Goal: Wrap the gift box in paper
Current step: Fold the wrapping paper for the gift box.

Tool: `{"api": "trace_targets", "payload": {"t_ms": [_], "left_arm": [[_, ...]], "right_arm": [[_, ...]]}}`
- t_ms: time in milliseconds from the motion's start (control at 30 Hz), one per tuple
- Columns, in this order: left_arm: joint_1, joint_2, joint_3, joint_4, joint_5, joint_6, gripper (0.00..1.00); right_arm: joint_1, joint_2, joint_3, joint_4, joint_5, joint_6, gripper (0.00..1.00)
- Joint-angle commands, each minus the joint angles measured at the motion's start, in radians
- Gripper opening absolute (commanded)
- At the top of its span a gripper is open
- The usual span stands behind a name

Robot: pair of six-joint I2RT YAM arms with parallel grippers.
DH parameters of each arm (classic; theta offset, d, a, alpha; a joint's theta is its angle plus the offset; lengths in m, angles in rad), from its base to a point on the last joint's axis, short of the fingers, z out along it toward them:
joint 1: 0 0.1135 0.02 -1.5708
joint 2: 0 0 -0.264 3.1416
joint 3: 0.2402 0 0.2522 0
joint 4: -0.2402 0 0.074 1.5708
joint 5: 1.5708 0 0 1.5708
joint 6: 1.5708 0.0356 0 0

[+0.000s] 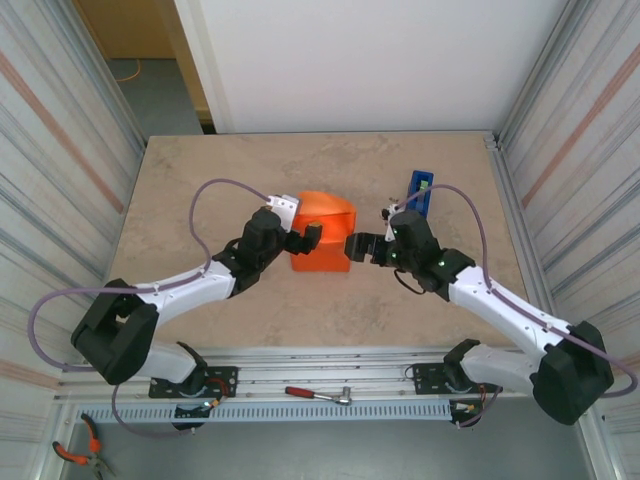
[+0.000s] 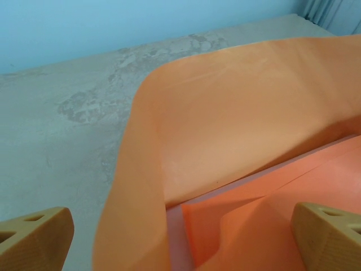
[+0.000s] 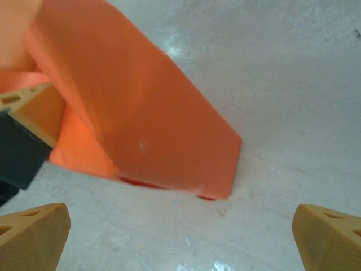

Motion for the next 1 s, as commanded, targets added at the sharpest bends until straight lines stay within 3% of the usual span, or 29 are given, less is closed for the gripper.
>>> {"api": "trace_targets", "payload": {"t_ms": [0,233,500,600,767,967], "left_arm": [[0.004,0.010,0.006,0.009,-0.055,0.023,0.99],[0.004,0.005,-0.007,0.011,-0.048,0.018,0.99],[0.012,-0.050,0.012,-0.011,-0.053,0.018,0.99],[0.052,-0.131,0.021,-0.030,0.009,-0.007,0.99],[0.184,-0.279,-0.021,-0.031,0.221,-0.128,0.99],[0.175,-0.322,-0.100,0.001,0.253,-0.158,0.97]], "right_arm": [[0.013,0.066,0.085,0.059,0.036,-0.041,0.99],[0.028,0.233,0.197,0.075,0.117,-0.052,0.99],[0.032,0.335,0.169,0.054,0.215,-0.003,0.98],[0.036,0.343,0.161,0.037,0.227,0.014,0.96],[0.040,0.339,0.141,0.026,0.236,0.027,0.96],[0.042,0.341,0.137,0.021,0.239,0.032,0.96]]}}
